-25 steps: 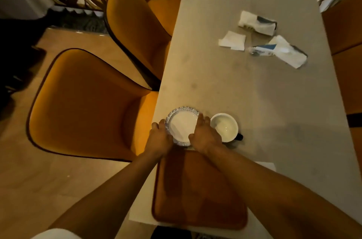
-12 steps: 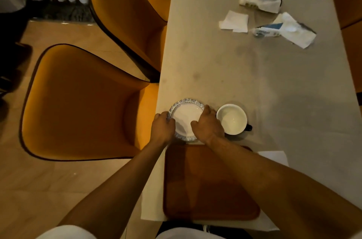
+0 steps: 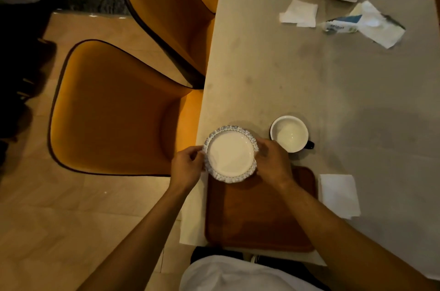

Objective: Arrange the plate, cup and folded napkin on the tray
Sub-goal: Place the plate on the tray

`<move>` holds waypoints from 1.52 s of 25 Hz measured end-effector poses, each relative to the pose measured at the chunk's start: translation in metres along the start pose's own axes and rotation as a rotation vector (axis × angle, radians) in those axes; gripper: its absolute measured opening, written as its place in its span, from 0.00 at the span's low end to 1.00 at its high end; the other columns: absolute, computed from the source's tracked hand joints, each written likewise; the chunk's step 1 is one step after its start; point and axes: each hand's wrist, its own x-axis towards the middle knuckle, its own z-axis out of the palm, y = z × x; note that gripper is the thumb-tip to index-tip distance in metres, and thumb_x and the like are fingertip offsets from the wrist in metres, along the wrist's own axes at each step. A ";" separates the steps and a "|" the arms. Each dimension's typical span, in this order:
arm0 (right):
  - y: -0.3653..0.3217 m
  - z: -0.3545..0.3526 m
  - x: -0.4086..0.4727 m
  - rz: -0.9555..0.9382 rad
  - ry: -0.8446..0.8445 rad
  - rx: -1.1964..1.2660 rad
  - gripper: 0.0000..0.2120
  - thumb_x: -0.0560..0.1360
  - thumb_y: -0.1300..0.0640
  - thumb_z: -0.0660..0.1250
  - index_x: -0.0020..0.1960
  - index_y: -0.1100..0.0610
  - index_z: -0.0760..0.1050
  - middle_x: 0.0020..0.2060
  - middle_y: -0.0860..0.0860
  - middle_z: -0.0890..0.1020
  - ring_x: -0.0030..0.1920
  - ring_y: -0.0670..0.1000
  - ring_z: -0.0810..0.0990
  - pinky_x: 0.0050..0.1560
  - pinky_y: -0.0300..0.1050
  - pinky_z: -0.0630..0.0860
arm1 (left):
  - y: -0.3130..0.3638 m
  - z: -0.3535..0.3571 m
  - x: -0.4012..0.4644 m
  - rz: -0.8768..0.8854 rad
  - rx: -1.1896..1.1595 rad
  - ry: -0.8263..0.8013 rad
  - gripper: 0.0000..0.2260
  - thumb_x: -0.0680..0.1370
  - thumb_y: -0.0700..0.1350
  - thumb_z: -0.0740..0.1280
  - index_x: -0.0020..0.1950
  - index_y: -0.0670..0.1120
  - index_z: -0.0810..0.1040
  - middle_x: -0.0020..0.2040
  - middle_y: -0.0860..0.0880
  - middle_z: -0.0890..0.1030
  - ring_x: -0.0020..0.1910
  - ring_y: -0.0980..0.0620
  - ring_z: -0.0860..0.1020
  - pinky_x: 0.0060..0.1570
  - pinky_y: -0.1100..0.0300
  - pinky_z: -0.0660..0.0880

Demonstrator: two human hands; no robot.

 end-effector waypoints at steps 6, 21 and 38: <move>0.040 0.004 -0.036 0.069 -0.075 0.083 0.18 0.77 0.62 0.67 0.65 0.50 0.76 0.59 0.49 0.80 0.55 0.52 0.81 0.51 0.61 0.82 | -0.027 0.004 -0.040 -0.075 0.091 -0.120 0.10 0.80 0.44 0.67 0.59 0.44 0.80 0.39 0.47 0.85 0.35 0.51 0.83 0.40 0.48 0.83; 0.069 0.027 -0.060 0.117 -0.107 0.037 0.14 0.78 0.60 0.67 0.62 0.48 0.75 0.54 0.45 0.76 0.53 0.51 0.80 0.50 0.60 0.82 | -0.058 0.010 -0.053 -0.114 0.240 -0.166 0.06 0.78 0.42 0.68 0.54 0.45 0.79 0.42 0.49 0.85 0.38 0.52 0.83 0.40 0.54 0.82; 0.071 0.034 -0.055 0.135 -0.100 0.085 0.17 0.78 0.57 0.66 0.66 0.49 0.74 0.55 0.48 0.75 0.50 0.53 0.81 0.49 0.61 0.82 | -0.057 0.010 -0.043 -0.083 0.251 -0.139 0.05 0.77 0.41 0.68 0.52 0.47 0.80 0.38 0.51 0.84 0.36 0.53 0.82 0.38 0.57 0.80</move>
